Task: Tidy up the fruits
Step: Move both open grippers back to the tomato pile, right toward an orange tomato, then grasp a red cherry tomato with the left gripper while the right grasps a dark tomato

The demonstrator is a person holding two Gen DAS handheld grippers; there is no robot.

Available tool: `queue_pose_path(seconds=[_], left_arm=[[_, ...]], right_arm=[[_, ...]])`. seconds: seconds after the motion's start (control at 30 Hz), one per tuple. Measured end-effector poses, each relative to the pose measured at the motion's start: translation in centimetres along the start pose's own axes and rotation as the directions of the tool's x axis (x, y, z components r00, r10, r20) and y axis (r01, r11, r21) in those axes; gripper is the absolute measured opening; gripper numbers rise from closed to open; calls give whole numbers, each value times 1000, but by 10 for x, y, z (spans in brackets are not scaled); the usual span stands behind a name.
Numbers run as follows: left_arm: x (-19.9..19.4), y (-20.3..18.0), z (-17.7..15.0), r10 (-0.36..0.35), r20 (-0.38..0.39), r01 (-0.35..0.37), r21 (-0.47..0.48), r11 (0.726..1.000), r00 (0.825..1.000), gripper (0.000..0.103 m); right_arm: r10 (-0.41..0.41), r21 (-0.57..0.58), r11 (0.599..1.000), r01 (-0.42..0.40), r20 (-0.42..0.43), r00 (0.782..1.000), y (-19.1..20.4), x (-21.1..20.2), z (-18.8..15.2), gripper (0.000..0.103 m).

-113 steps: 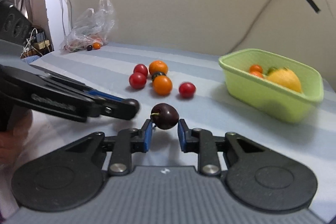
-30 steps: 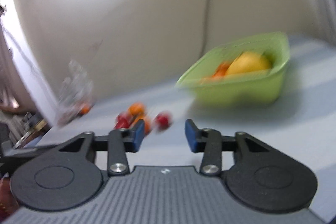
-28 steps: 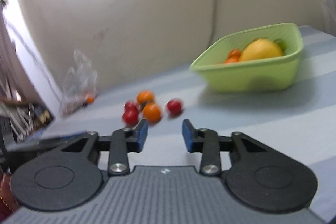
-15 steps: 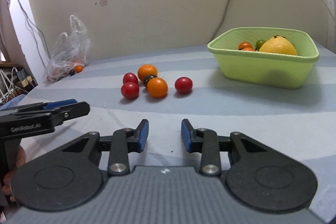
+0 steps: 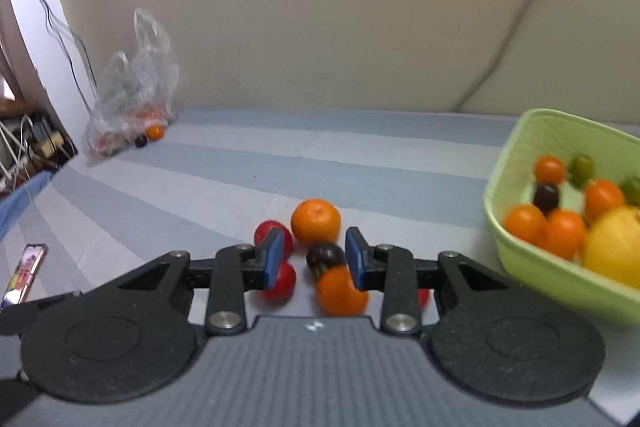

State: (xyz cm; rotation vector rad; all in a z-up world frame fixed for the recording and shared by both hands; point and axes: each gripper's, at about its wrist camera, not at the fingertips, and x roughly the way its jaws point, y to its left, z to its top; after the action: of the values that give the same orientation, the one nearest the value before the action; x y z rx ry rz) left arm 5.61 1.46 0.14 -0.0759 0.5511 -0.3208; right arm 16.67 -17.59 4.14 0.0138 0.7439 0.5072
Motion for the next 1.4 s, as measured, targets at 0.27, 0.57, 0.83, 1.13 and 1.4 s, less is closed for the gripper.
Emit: queue_pose_path(seconds=[0.27,0.57,0.83,1.13,1.4], left_arm=[[34,-5,30,25,-24,-24,64,998,999,51],[73,-26,30,14,-85,-2,138,990,996,36],[61,-20,26,17,-70,-9,109,994,997,29],[16,-7,-1,-23,-68,24,22,999,997,29],[-8,-17,-9,-90,-44,90,-2,996,995,29]], right_arm=[[24,39,999,-23,-31,999,-10,9,7,38],[76,65,995,-76,8,997,-26,-11,-8,38],[75,-12,997,-76,-110,991,-11,18,-3,39],[46,-169,985,-39,36,998,13,-4,-13,27],[61,-78,996,-43,256,965,8,-90,-64,27]])
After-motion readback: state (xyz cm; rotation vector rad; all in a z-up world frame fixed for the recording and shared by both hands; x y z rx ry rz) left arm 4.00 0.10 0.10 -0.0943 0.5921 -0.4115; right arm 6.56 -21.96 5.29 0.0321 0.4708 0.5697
